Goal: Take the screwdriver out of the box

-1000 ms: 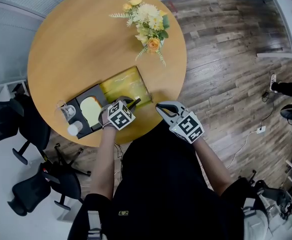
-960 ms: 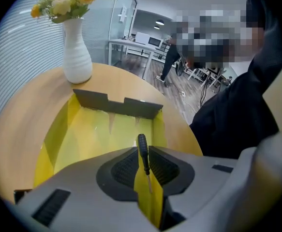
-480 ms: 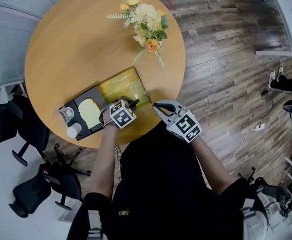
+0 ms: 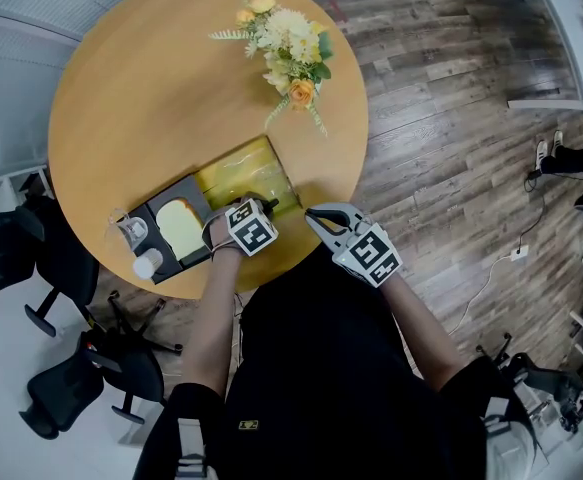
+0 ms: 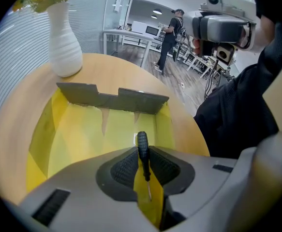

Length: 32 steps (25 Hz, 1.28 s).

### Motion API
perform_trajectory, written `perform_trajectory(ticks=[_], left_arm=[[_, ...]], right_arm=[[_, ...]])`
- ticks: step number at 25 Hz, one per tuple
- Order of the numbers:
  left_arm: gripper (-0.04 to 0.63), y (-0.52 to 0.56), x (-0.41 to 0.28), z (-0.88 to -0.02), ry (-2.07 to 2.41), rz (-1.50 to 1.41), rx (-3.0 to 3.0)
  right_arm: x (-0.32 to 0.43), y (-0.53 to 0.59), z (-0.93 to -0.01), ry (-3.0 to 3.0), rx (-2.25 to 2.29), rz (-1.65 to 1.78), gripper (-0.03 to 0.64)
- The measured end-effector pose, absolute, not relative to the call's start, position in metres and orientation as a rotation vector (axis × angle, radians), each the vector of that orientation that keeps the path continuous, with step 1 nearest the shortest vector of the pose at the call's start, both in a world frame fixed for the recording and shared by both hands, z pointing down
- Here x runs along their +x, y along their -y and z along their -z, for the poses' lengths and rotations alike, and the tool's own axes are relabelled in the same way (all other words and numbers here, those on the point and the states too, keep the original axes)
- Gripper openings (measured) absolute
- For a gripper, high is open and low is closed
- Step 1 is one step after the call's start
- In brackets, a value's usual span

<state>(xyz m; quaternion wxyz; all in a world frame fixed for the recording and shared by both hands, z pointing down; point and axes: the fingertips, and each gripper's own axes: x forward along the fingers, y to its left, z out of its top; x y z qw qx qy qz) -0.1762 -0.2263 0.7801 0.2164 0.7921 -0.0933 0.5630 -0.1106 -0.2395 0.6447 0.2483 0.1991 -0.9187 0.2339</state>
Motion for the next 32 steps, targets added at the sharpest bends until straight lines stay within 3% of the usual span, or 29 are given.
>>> perform_trajectory(ticks=[32], left_arm=[[0.067, 0.228, -0.198, -0.717, 0.646, -1.426, 2.293]], right_arm=[[-0.122, 0.231, -0.617, 2.562, 0.508, -0.468, 0.009]])
